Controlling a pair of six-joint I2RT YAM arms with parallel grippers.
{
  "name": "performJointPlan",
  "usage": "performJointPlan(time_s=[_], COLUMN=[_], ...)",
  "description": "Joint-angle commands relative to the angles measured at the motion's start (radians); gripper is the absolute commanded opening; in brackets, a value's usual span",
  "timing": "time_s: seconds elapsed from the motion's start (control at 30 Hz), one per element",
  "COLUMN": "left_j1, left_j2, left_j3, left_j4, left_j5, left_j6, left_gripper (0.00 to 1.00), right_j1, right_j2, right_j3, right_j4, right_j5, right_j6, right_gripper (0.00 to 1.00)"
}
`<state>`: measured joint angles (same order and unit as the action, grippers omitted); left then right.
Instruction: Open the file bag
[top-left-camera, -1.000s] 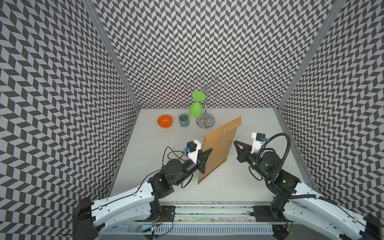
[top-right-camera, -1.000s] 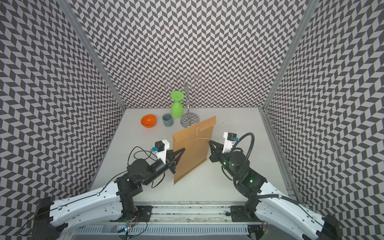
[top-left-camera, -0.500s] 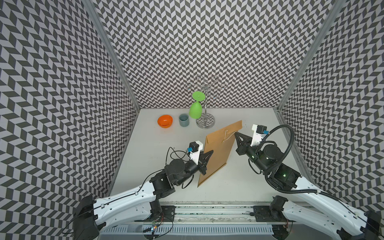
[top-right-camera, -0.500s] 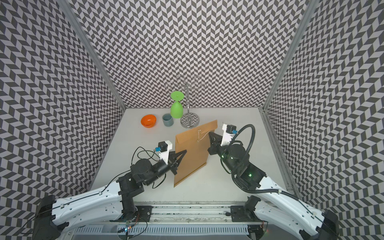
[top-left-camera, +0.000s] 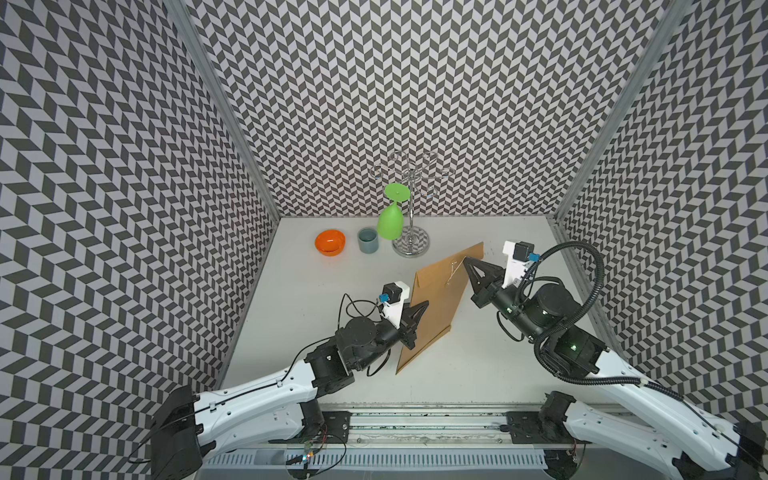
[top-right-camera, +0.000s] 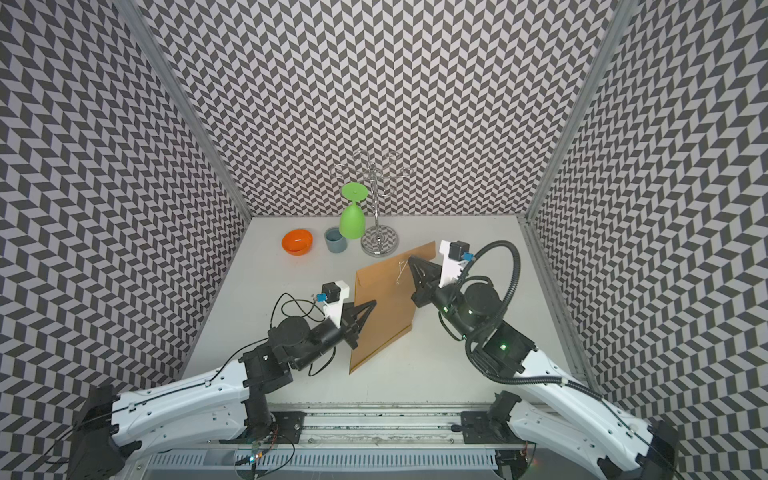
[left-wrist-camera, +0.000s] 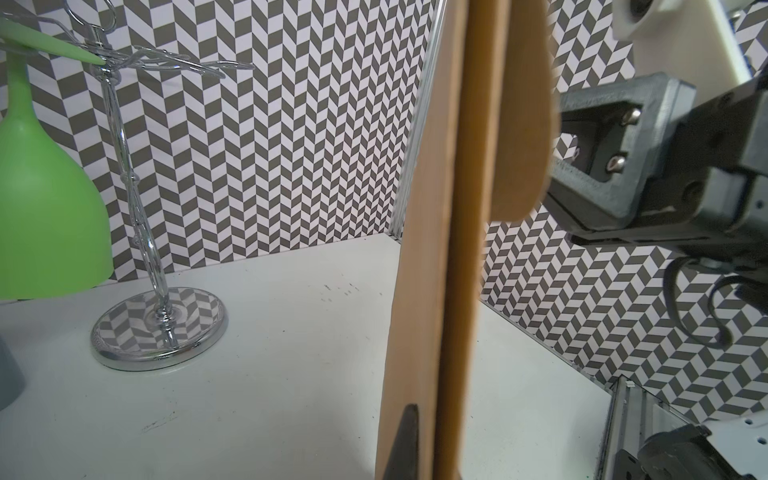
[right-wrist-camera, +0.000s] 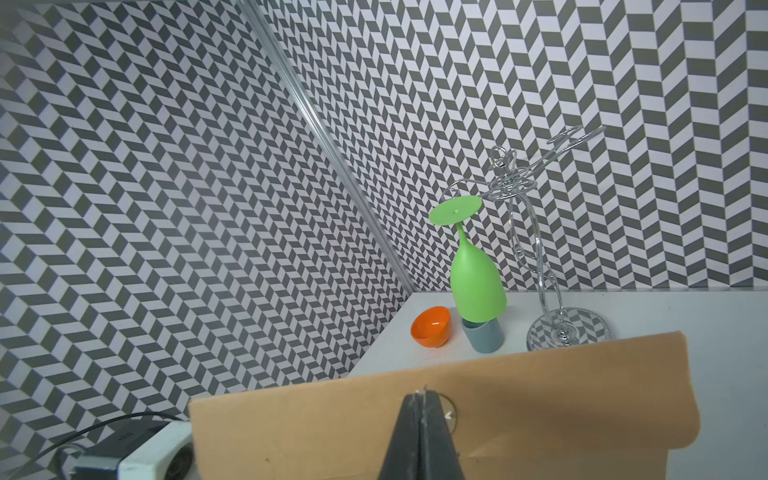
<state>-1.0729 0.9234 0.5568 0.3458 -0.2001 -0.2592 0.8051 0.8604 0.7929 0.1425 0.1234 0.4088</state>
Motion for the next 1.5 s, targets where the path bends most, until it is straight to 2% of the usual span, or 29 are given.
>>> performJointPlan(time_s=[0.0, 0.17, 0.4, 0.57, 0.73, 0.8, 0.83, 0.9, 1.0, 1.1, 1.27, 1.47], left_j1=[-0.004, -0.002, 0.003, 0.016, 0.019, 0.019, 0.020, 0.019, 0.018, 0.017, 0.018, 0.015], left_j2=[0.013, 0.026, 0.075, 0.096, 0.089, 0.079, 0.075, 0.064, 0.046, 0.021, -0.009, -0.030], left_j3=[0.006, 0.009, 0.043, 0.062, 0.068, 0.067, 0.067, 0.075, 0.086, 0.088, 0.106, 0.112], left_j4=[-0.014, -0.023, -0.045, -0.042, -0.034, -0.035, -0.035, -0.052, -0.078, -0.085, -0.107, -0.125], left_j5=[-0.014, -0.076, -0.114, -0.125, -0.103, -0.087, -0.076, -0.054, -0.050, -0.041, 0.003, 0.019], left_j6=[-0.004, -0.016, -0.051, -0.058, -0.055, -0.052, -0.046, -0.036, -0.029, -0.025, -0.005, 0.008], left_gripper=[0.00, 0.00, 0.00, 0.00, 0.00, 0.00, 0.00, 0.00, 0.00, 0.00, 0.00, 0.00], right_j1=[0.009, 0.020, 0.033, 0.034, 0.034, 0.034, 0.034, 0.032, 0.032, 0.032, 0.033, 0.033], right_j2=[-0.011, -0.049, -0.122, -0.155, -0.148, -0.106, -0.084, -0.037, -0.003, 0.019, 0.070, 0.051], right_j3=[0.022, -0.026, -0.116, -0.166, -0.190, -0.158, -0.143, -0.116, -0.099, -0.111, -0.108, -0.131], right_j4=[0.054, 0.089, 0.097, 0.074, 0.029, -0.030, -0.050, -0.080, -0.081, -0.037, -0.014, 0.037], right_j5=[-0.090, -0.210, -0.268, -0.248, -0.115, -0.064, -0.048, -0.015, 0.043, 0.040, 0.051, 0.044], right_j6=[-0.016, -0.010, -0.004, -0.002, 0.010, -0.027, -0.046, -0.089, -0.108, -0.127, -0.139, -0.163], right_gripper=[0.00, 0.00, 0.00, 0.00, 0.01, 0.41, 0.51, 0.65, 0.76, 0.76, 0.64, 0.58])
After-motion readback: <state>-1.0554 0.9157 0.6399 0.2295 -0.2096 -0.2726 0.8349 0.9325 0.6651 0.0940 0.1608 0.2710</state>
